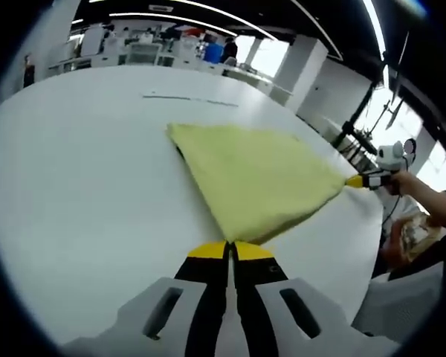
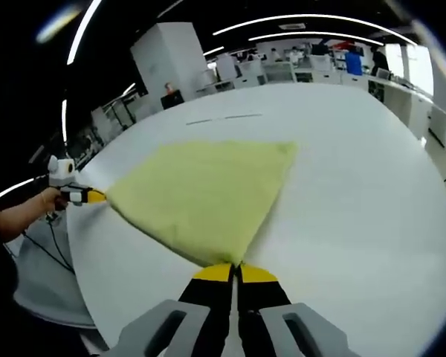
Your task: Fold the garment on the visible template until the final outline fits inside the template.
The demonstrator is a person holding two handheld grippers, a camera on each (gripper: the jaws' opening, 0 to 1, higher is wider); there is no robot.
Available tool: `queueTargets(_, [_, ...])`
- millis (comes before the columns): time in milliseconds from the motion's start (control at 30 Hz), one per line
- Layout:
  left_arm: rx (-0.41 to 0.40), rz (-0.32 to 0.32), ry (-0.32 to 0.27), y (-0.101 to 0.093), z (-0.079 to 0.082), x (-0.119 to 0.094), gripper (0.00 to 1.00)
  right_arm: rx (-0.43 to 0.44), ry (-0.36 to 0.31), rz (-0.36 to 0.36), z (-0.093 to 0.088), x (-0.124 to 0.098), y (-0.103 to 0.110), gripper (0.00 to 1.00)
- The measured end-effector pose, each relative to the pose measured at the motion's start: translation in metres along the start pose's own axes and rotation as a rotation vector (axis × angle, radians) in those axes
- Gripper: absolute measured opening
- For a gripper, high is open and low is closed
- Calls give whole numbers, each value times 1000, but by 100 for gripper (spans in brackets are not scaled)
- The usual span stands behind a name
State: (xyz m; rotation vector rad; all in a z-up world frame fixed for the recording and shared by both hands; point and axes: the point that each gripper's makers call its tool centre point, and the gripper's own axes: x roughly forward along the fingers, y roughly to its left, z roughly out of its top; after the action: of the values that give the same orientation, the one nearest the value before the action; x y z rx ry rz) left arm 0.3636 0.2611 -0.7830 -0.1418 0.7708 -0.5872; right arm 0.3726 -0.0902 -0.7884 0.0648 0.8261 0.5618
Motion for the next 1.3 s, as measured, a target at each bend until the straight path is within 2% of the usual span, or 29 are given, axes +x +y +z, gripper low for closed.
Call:
queueTargets(500, [41,11,21,-9,-11,-7,0,-16,30,-6,-17,-10,3,0])
queueTargets(867, [22,10,22,-20,-22,-15,0,-5,25,-12,-27,-18,5,0])
queueTargets(1033, [81,24,32,-25,-27,-19,0,33,17,-7,-30,-21,7,0])
queueTargets(1300, [65,36,29,-24,-29,-21,0,68,7,-4,-33,-22,9,0])
